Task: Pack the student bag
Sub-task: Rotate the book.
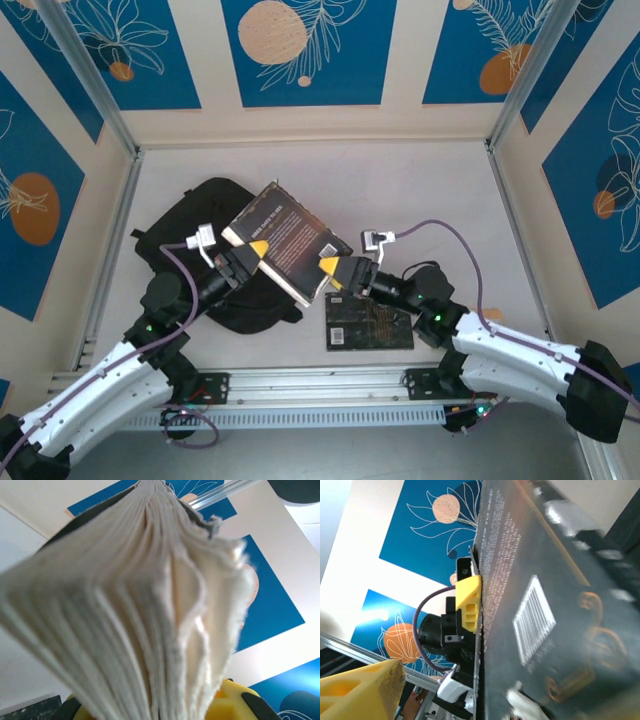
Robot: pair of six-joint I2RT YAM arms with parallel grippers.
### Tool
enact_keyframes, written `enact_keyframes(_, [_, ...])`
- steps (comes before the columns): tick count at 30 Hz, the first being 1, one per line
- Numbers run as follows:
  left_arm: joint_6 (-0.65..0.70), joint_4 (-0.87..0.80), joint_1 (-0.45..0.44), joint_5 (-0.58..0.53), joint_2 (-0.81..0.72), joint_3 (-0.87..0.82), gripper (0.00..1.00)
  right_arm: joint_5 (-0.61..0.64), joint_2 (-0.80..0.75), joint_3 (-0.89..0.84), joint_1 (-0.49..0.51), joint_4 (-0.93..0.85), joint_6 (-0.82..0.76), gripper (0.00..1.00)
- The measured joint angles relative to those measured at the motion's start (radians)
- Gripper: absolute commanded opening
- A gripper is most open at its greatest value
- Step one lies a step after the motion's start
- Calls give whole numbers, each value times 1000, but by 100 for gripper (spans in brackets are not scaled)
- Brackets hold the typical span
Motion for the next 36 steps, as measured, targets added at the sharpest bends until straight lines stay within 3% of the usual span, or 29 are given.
enact_keyframes(5, [-22, 9, 1, -23, -4, -9, 0, 59, 83, 42, 49, 50, -24, 60])
enact_keyframes(13, [-36, 19, 1, -38, -13, -23, 0, 150, 98, 53, 63, 18, -43, 17])
enact_keyframes(15, [-28, 5, 1, -39, -13, -21, 10, 161, 97, 53, 63, -6, -46, 9])
enact_keyframes(18, [39, -128, 1, -36, -11, 24, 42, 179, 60, 53, 64, -87, -62, 0])
enact_keyframes(20, [132, -272, 0, -39, 2, 86, 62, 211, -10, 53, 63, -188, -76, 0])
enact_keyframes(22, [241, -449, 0, -68, 32, 183, 71, 262, -119, 53, 56, -319, -94, 0])
enact_keyframes(28, [563, -851, 0, -182, 256, 494, 79, 357, -429, 12, -17, -657, -116, 0])
enact_keyframes(36, [808, -1167, -10, -186, 579, 574, 85, 333, -632, -52, -167, -945, -111, 0])
